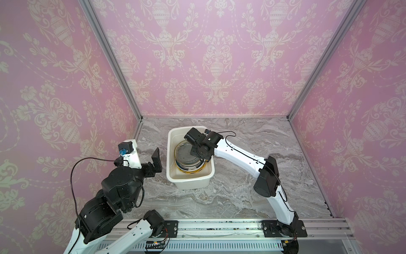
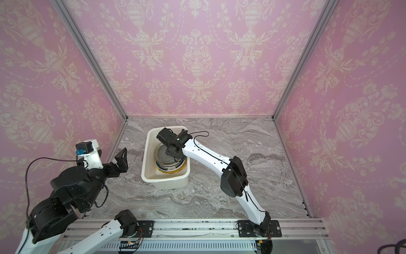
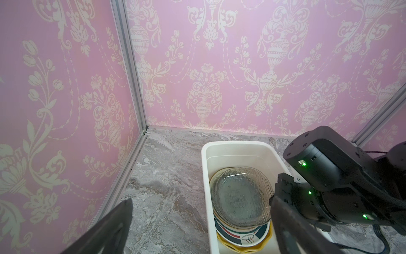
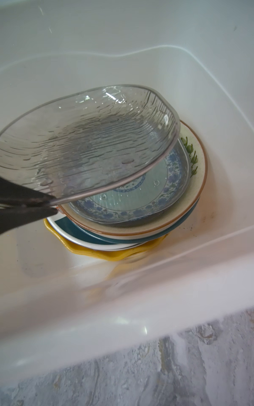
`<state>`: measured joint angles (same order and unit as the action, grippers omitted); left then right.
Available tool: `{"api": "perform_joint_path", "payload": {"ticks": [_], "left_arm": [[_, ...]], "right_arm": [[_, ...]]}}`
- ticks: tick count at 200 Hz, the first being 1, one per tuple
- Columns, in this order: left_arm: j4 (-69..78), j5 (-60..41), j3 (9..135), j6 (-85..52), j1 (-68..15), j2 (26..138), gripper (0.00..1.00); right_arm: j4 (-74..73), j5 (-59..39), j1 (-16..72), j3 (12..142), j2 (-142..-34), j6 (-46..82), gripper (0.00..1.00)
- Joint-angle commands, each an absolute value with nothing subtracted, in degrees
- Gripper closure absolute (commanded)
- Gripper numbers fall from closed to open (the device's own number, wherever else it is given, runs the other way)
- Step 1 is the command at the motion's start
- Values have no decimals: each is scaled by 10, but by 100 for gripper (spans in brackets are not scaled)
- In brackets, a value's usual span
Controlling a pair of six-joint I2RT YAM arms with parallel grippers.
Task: Place the plates into the plastic bin on the countertop
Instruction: 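Lower the clear plate onto the stack and open the right gripper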
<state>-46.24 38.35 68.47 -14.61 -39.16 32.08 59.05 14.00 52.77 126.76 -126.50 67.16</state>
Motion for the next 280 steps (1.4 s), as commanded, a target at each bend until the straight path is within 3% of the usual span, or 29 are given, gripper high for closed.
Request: {"api": "perform_joint_path", "payload": {"ticks": [1,89,123,196,249,280], "left_arm": [[-450,397,697,-134,-388,330,1],[-454,402,713,-129,-388,339,1],[-453,402,715,-128,-388,343,1],[-458,403,720,-131,-388,343,1],[-466,403,724,-135,-388,344,1],[-468,405,726,-139,-388,347,1]], "right_arm": [[578,138,521,1277,-1249,653,100],[599,128,519,1330,-1308,638,98],[598,126,515,1325,-1311,636,92],[593,123,510,1314,-1306,636,73],[579,129,508,1316,-1274,615,46],[526,127,512,1304,-1223,549,42]]}}
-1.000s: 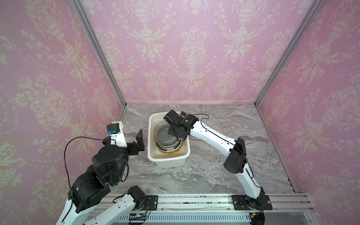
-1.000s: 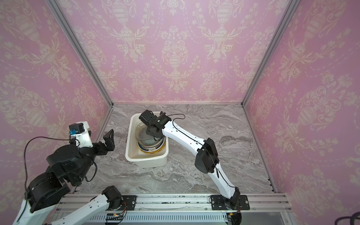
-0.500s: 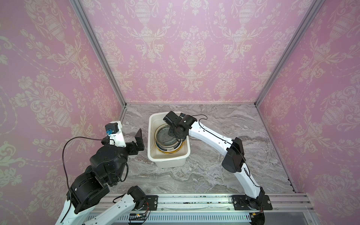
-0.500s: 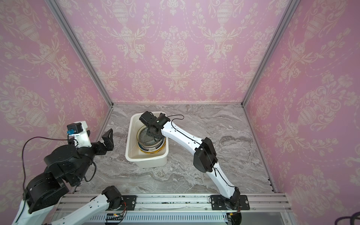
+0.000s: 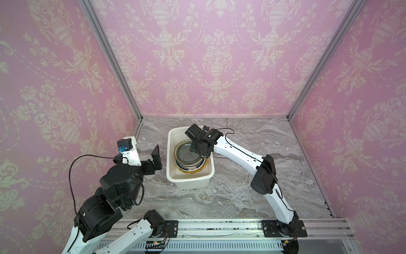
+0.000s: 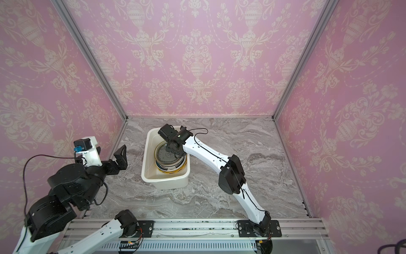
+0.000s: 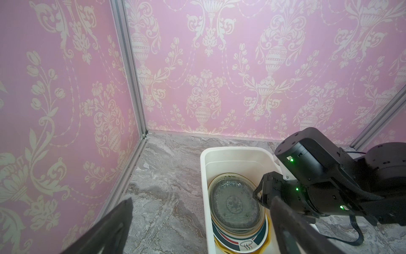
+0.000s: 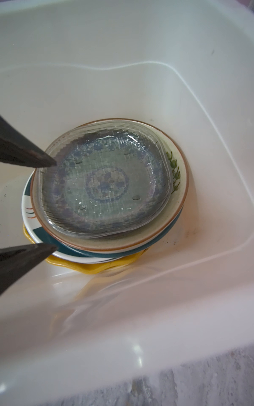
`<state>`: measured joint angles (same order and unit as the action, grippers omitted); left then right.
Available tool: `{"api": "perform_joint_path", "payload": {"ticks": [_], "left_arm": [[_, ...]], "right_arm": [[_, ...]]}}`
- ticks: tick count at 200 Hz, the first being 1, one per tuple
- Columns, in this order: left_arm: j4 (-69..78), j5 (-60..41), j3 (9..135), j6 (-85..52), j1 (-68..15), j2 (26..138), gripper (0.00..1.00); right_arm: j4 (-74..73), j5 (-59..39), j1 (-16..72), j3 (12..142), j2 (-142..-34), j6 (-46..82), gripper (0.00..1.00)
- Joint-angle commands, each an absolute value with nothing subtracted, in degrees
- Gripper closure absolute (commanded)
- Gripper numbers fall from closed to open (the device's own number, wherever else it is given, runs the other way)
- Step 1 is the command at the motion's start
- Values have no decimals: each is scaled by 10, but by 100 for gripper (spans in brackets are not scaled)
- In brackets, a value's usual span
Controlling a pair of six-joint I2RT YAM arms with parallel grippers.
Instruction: Place the plates into the plastic bin on the countertop
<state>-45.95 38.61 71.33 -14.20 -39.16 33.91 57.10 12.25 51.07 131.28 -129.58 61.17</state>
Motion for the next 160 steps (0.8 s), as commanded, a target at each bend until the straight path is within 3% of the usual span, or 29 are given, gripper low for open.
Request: {"api": "perform_joint_path", "payload": {"ticks": [1,52,96,142,160], "left_arm": [[-468,404,726,-139,-388,347,1],[-449,401,696,-139,-388,362,1],[-388,408,649,-91,-372,417,1],[-326,277,570,-153,-194,463,1],[-284,238,510,-189,-100,481,1]], "right_arm": [[521,127,513,1302,-1221,545,42],[330,172,521,1140,-1021,353,39],[252,233,463,923,-805,233,38],[241,213,275,680,-605,184,38],[211,188,198,566,-548,146,33]]}}
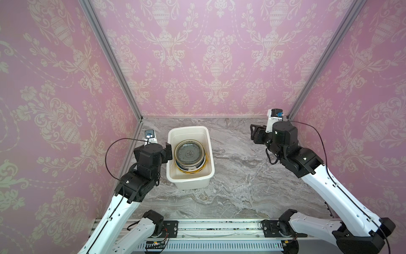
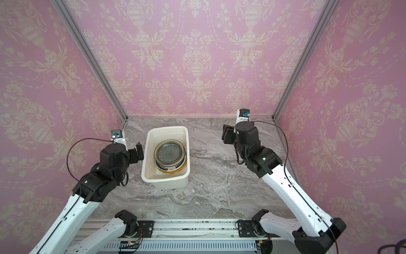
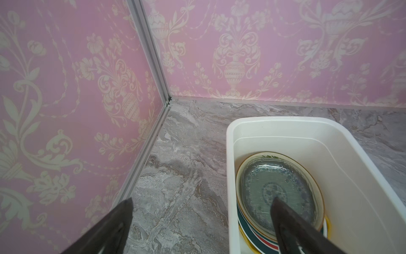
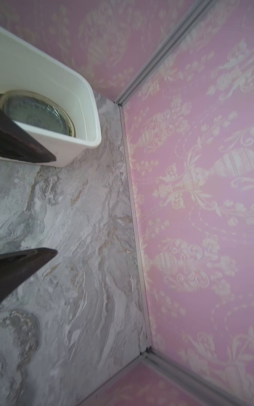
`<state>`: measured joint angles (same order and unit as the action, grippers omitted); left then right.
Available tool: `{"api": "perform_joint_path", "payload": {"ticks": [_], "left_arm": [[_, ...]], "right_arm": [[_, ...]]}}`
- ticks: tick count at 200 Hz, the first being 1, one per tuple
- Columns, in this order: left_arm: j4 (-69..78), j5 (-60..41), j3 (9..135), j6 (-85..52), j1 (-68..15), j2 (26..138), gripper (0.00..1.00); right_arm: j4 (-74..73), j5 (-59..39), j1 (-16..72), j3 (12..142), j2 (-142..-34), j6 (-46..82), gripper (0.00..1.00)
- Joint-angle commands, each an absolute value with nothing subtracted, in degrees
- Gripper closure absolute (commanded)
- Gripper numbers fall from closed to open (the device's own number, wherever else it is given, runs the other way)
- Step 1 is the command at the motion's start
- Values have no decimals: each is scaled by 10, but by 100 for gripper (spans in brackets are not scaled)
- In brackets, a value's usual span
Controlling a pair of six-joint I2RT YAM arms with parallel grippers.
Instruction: Place the plates into the plastic bin on the countertop
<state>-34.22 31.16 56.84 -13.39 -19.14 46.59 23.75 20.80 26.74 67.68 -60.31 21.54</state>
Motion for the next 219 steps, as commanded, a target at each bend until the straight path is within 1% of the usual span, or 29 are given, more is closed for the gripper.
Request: {"api": "perform_joint_path", "payload": {"ticks": [1,17,34,55,76,83,96,131,150,160,176,186,219], "left_arm": [[-281,236,506,-192,-95,482,1],[-229,190,437,-219,-13,496,1],[-171,174,361,-233,39,516,1],[-90,181,295,-224,60,540,1],[18,186,236,-219,72,572,1],[13,173,242,-228,89,588,1],[53,171,245,-225,97,626,1],[135,160,254,-171,98,718,1],[213,162,231,-157,99,751,1],[222,157,235,-161,102,758,1],[336,116,211,-135,103,777,1],[403,96,195,-122,103,789,1],[448,62,197,-110,105,817,1]], "right_arm": [[210,188,195,562,-545,145,33],[177,183,136,475,-512,134,32],[130,172,90,389,-488,134,31],[42,165,66,297,-482,118,31],[-91,170,63,212,-494,89,31],[-140,171,63,188,-504,76,30],[-219,176,60,158,-532,64,29],[-303,142,54,157,-632,61,28],[-351,129,53,164,-677,63,28],[-387,124,53,167,-701,61,28],[-449,104,51,170,-738,56,28],[-418,96,50,191,-749,44,28],[-443,54,49,203,-778,2,28]]}}
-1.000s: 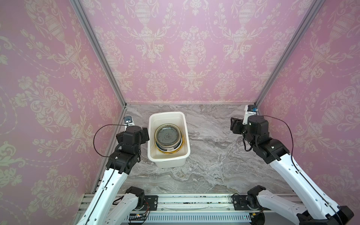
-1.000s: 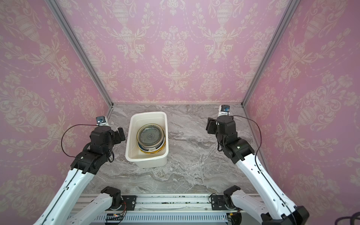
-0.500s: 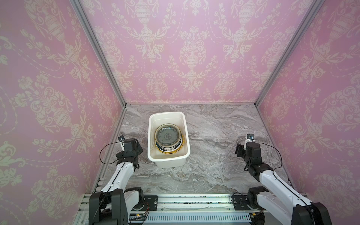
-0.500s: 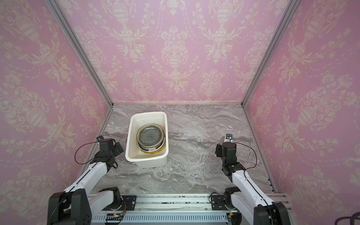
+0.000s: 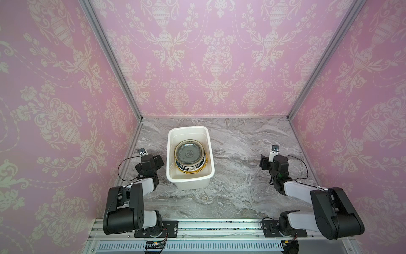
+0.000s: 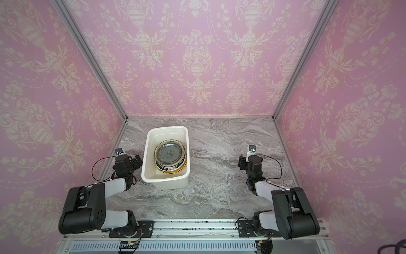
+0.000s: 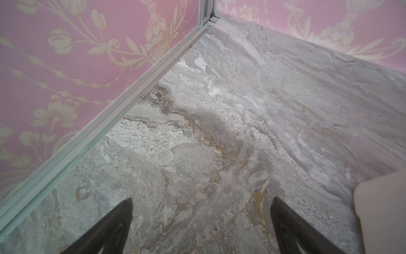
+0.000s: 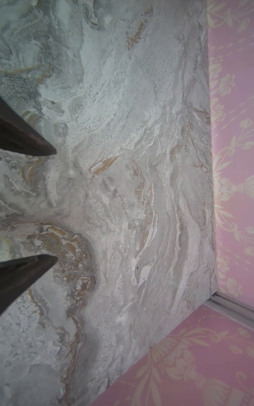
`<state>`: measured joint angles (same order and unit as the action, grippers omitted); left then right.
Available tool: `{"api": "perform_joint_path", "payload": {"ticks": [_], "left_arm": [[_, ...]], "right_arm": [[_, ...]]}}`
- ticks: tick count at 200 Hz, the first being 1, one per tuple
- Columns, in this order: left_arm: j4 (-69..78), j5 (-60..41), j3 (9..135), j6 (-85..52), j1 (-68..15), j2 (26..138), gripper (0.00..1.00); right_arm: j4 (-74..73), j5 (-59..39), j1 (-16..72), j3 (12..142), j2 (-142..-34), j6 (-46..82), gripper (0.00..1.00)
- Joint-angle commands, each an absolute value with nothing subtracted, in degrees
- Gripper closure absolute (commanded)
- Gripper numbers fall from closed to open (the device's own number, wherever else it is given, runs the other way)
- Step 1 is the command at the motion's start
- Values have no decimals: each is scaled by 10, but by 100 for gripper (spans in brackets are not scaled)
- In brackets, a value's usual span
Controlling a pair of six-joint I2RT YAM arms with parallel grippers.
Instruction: Place the plates into the plastic bin on the countertop
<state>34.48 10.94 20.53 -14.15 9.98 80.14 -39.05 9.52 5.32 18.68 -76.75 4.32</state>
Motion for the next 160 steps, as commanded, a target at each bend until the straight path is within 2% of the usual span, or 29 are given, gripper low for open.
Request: {"api": "perform_joint_path", "payload": {"ticks": [1,29,42,50,71,76,79,82,96,111,160], "left_arm": [[449,61,197,-110,105,818,1],[458,24,204,-114,105,833,1],[552,-12,183,-93,96,868,1],[558,-40,185,-78,89,877,1],[541,-27,198,-39,55,899,1],[565,-30,198,-31,50,922,1],[586,-29,201,-29,47,937,1],[595,-28,205,-26,45,948,1],[503,12,222,-20,27,916,1],[558,27,211,-19,28,934,1],[571,43,206,-14,20,935,1]], "right_arm": [[-443,53,49,203,-778,1,28],[-583,44,47,158,-828,-11,26],[-659,45,46,143,-876,-10,26],[-701,44,46,138,-900,-12,27],[-648,45,46,152,-887,-11,23],[-647,49,46,157,-891,-10,14],[-636,56,46,162,-891,-7,3],[-618,65,46,169,-889,-4,1],[-559,76,29,200,-888,23,0],[-556,59,17,202,-887,32,0],[-555,60,18,202,-888,31,0]]}}
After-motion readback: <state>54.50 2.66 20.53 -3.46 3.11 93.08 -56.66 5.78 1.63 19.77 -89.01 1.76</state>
